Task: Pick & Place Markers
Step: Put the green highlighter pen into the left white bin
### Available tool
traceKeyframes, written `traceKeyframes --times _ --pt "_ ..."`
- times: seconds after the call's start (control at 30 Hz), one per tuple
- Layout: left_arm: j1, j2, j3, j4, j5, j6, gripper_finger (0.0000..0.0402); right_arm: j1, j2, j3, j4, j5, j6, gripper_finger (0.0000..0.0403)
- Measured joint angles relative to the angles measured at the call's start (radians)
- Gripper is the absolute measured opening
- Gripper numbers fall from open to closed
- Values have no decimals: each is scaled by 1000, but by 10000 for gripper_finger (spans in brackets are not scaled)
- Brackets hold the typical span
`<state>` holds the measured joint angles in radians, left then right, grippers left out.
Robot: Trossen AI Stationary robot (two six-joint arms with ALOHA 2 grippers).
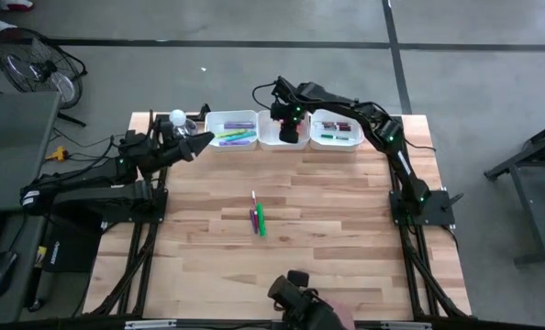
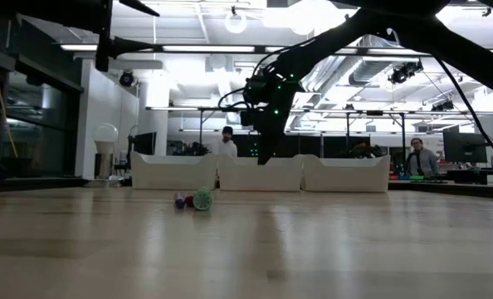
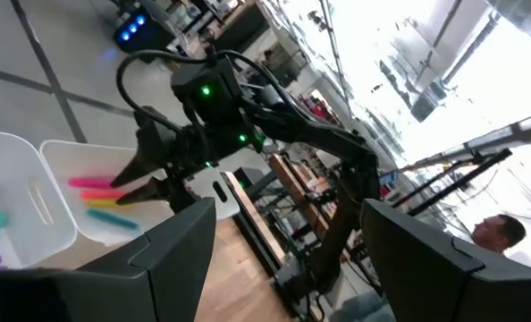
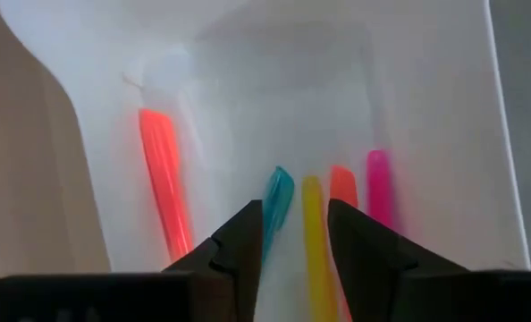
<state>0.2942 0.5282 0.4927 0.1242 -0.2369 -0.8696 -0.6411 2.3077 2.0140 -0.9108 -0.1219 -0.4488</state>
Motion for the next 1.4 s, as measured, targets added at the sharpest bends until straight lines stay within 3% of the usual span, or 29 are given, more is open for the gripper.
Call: traceKeyframes --times 0.3,0.83,1.4 --pt "0 -1 0 -14 74 31 275 3 0 1 -42 7 27 150" --pt "0 0 0 -242 185 140 275 25 -90 1 -71 43 98 208" --pt "0 -3 0 -232 320 210 275 212 -219 1 -157 -12 536 213"
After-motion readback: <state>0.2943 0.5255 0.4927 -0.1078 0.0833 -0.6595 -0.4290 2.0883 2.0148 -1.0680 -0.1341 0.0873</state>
